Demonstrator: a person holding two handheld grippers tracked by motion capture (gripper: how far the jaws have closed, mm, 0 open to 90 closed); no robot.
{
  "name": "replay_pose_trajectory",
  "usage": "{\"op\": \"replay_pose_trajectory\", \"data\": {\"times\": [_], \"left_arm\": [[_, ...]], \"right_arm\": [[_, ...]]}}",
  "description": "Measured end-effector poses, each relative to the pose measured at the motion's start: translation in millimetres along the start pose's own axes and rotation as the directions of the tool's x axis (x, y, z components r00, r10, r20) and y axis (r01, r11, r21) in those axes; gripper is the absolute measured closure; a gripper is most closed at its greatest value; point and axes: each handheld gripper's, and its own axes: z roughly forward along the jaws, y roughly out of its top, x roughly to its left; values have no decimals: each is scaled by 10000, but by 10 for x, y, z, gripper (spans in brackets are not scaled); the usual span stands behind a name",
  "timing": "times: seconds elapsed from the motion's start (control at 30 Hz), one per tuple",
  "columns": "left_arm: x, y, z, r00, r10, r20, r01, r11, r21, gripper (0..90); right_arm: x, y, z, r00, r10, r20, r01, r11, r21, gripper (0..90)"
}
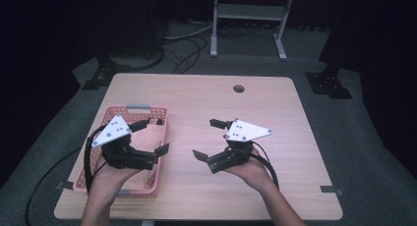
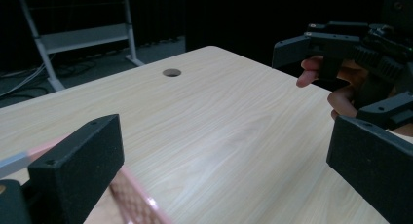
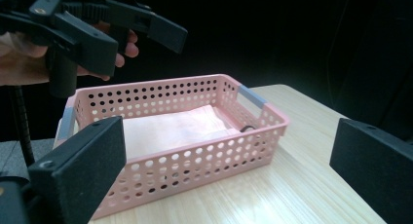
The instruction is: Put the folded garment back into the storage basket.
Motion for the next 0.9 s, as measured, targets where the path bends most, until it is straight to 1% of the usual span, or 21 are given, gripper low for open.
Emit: {"op": "replay_pose_trajectory", "data": {"times": [0.13,0.37,0.47,0.6,0.7,0.77,0.8,0.9], "left_arm": [[-85,57,133,9993,188,317,-191,9998,88,0],[-214,148,364,9950,375,922,-385,9992,90,0],[-272,198,454,9916,478,1202,-495,9987,110,0],[-327,241,544,9877,588,1451,-605,9981,77,0],[-373,262,618,9833,635,1707,-666,9977,121,0],[-397,279,664,9798,782,1839,-830,9964,184,0],[-408,288,684,9777,816,1935,-865,9961,169,0],[-434,320,734,9742,903,2068,-937,9956,69,0]], "right_arm": [[-54,-8,-178,9999,81,150,-79,9998,-164,0],[-115,-45,-429,9988,1,492,2,10000,-62,0],[-148,-42,-532,9976,-9,687,13,10000,-56,0],[-181,-34,-679,9959,-66,902,61,10000,54,0],[-202,-36,-793,9940,-94,1088,97,9999,-26,0],[-220,-44,-860,9933,-56,1159,67,9999,-85,0],[-232,-50,-892,9924,-28,1233,41,9999,-102,0],[-261,-63,-983,9901,78,1399,-51,9998,-193,0]]}}
